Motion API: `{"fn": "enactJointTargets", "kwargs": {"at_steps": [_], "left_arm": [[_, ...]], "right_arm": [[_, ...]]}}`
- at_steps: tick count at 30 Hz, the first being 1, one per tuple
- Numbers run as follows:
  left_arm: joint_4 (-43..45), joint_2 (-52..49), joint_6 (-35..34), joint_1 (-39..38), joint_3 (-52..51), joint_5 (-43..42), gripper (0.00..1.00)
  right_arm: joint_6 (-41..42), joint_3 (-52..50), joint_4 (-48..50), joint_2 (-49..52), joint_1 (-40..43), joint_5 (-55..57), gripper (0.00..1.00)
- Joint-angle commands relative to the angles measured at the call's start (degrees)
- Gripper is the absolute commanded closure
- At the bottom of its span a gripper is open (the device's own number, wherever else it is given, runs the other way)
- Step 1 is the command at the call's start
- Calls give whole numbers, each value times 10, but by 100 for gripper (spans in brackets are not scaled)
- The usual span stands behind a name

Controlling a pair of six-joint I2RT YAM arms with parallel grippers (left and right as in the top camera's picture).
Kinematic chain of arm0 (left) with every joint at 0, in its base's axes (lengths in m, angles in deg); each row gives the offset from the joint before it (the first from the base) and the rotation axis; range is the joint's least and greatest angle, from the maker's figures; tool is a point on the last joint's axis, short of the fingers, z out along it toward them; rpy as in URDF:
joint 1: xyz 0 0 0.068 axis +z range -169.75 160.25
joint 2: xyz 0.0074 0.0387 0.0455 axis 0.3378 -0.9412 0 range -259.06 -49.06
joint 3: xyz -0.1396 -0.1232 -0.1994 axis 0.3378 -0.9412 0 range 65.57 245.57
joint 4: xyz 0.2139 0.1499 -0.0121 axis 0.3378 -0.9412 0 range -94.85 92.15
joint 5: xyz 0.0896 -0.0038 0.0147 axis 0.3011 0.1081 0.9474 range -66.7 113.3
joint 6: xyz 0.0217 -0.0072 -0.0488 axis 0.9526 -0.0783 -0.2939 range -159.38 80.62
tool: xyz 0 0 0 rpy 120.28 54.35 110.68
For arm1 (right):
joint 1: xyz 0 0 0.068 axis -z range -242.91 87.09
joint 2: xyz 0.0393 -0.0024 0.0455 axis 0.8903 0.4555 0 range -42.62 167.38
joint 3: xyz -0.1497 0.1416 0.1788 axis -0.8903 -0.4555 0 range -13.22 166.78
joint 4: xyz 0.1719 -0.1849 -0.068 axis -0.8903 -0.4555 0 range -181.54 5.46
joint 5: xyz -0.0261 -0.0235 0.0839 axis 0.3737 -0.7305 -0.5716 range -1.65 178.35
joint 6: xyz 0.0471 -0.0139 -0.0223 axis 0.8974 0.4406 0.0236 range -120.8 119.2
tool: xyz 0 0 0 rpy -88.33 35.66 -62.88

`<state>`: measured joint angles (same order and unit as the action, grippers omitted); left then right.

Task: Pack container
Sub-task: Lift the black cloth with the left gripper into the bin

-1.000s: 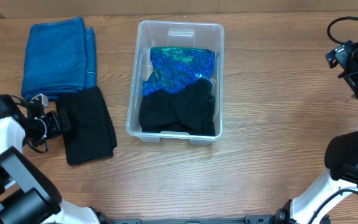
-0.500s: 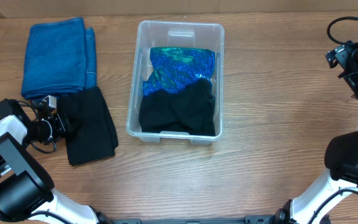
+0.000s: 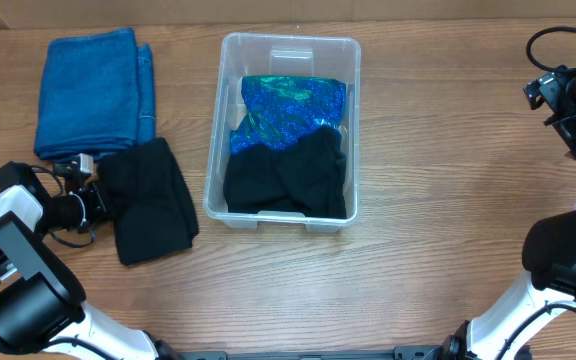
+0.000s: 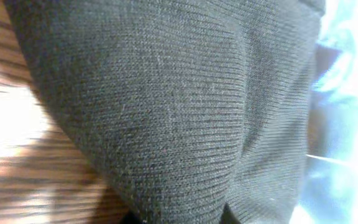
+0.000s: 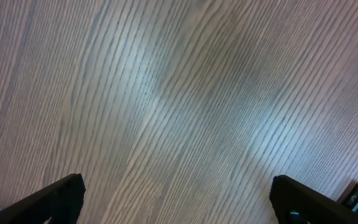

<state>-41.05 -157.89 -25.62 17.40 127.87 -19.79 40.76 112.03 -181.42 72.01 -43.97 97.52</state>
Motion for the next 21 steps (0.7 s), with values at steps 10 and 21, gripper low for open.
{"fn": "enactJointTargets", "kwargs": {"at_steps": [10,21], "left_arm": [[-87,167,1,-5,165,-211,96],[75,320,-183,-241,198,-217,96]], "right_arm": [[3,0,1,-15,-2,1,0],[3,0,1,-15,-2,1,0]]}}
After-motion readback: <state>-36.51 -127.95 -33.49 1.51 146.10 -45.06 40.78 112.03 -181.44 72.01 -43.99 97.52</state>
